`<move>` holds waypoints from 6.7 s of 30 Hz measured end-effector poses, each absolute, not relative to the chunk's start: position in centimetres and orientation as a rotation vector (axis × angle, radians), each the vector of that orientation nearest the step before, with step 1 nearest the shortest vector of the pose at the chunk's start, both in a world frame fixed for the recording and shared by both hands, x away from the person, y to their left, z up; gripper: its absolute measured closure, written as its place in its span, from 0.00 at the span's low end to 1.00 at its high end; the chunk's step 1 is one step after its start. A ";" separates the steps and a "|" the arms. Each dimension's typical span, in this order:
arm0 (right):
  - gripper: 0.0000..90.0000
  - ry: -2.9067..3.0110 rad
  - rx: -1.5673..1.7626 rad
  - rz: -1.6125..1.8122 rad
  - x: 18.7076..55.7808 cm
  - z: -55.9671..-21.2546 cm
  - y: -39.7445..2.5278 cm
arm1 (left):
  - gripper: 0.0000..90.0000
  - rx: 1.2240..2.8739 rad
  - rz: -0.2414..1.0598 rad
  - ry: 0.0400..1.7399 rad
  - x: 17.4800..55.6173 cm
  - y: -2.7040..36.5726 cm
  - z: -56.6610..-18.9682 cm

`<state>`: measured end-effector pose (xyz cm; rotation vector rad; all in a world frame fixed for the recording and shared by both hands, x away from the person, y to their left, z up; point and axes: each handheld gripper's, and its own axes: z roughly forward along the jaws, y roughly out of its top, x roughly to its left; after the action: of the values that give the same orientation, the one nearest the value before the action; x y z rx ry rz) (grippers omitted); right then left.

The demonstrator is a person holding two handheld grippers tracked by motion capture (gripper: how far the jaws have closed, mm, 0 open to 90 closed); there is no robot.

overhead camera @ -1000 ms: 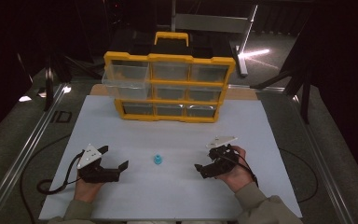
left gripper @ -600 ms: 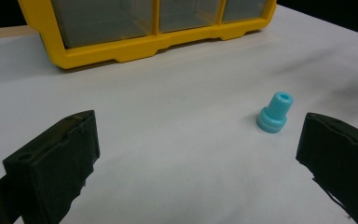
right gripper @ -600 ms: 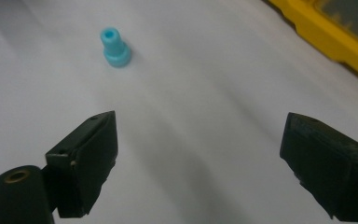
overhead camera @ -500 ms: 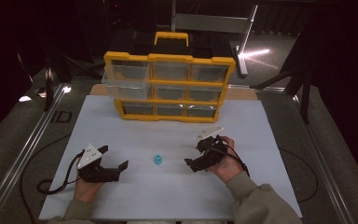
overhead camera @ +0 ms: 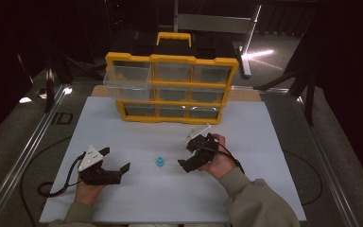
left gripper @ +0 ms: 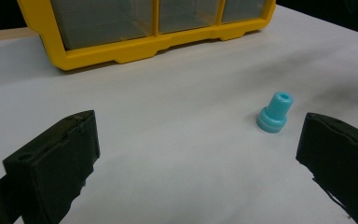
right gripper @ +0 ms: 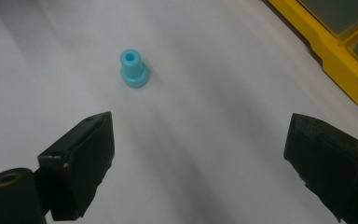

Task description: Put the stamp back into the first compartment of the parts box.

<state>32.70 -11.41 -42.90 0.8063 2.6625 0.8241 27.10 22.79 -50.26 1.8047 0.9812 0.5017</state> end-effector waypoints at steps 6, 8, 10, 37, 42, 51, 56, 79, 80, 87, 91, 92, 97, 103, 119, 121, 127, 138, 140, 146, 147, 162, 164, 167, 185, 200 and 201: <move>0.09 2.687 0.759 0.809 33.0 -43.0 -9.7 | 0.00 1.813 0.505 0.979 27.1 22.8 -50.3; 0.09 2.694 0.752 0.802 33.1 -43.3 -9.2 | 0.00 1.814 0.501 0.976 27.1 22.8 -50.3; 0.09 2.703 0.744 0.793 33.2 -43.4 -8.7 | 0.00 1.811 0.502 0.974 27.1 22.8 -50.3; 0.27 2.791 0.713 0.726 34.5 -46.1 -4.4 | 0.00 1.818 0.493 0.968 27.1 22.7 -50.4; 0.43 2.807 0.699 0.703 34.4 -46.7 -3.7 | 0.00 1.822 0.494 0.968 27.1 22.7 -50.4; 0.69 2.823 0.696 0.677 34.5 -47.6 -2.4 | 0.00 1.827 0.494 0.966 27.1 22.7 -50.4; 0.78 2.837 0.688 0.650 34.6 -48.1 -2.0 | 0.00 1.828 0.494 0.964 27.1 22.7 -50.4; 0.81 2.859 0.765 0.661 35.0 -48.3 -2.2 | 0.00 1.829 0.492 0.962 27.1 22.7 -50.4; 0.81 2.860 0.765 0.664 35.0 -48.3 -2.2 | 0.00 1.829 0.493 0.962 27.1 22.7 -50.4; 0.80 2.860 0.803 0.689 35.2 -47.5 -2.7 | 0.00 1.830 0.493 0.962 27.1 22.7 -50.4; 0.80 2.854 0.842 0.715 35.4 -46.8 -3.2 | 0.00 1.830 0.492 0.962 27.1 22.7 -50.4; 0.80 2.851 0.854 0.719 35.4 -46.7 -3.4 | 0.00 1.829 0.492 0.961 27.1 22.7 -50.4; 0.80 2.833 0.893 0.755 35.7 -45.9 -4.2 | 0.00 1.830 0.491 0.960 27.1 22.7 -50.4; 0.80 2.834 0.929 0.791 35.7 -45.2 -4.8 | 0.00 1.830 0.489 0.959 27.1 22.7 -50.4; 0.80 2.791 0.916 0.790 36.2 -42.6 -5.4 | 0.00 1.829 0.481 0.957 27.1 22.7 -50.4; 0.80 2.786 0.917 0.799 36.3 -42.1 -5.4 | 0.00 1.830 0.480 0.958 27.1 22.7 -50.4; 0.80 2.778 0.914 0.810 36.3 -41.2 -5.5 | 0.00 1.830 0.481 0.958 27.1 22.7 -50.4; 0.80 2.779 0.907 0.846 36.5 -40.5 -5.5 | 0.00 1.831 0.482 0.956 27.1 22.7 -50.4; 0.80 2.778 0.903 0.848 36.5 -40.4 -5.4 | 0.00 1.831 0.483 0.956 27.1 22.7 -50.4; 0.80 2.780 0.886 0.854 36.3 -39.9 -5.1 | 0.00 1.830 0.481 0.956 27.1 22.7 -50.4; 0.80 2.780 0.880 0.858 36.3 -39.9 -5.1 | 0.00 1.830 0.481 0.956 27.1 22.7 -50.4; 0.80 2.775 0.869 0.894 36.4 -38.2 -5.0 | 0.00 1.831 0.479 0.955 27.1 22.7 -50.4; 0.80 2.775 0.869 0.894 36.5 -38.0 -5.0 | 0.00 1.830 0.479 0.956 27.1 22.7 -50.4; 0.80 2.773 0.867 0.903 36.7 -37.7 -4.9 | 0.00 1.826 0.478 0.957 27.1 22.7 -50.4; 0.80 2.765 0.870 0.931 37.7 -35.3 -4.6 | 0.00 1.822 0.481 0.957 27.1 22.7 -50.4; 0.80 2.739 0.908 0.963 38.9 -33.3 -5.3 | 0.00 1.823 0.481 0.957 27.1 22.7 -50.4; 0.80 2.738 0.905 0.964 39.0 -33.1 -5.3 | 0.00 1.825 0.483 0.957 27.1 22.7 -50.4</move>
<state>39.05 -5.33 -33.13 0.9051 2.7384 0.9642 27.12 22.70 -50.37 1.8247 0.9570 0.4827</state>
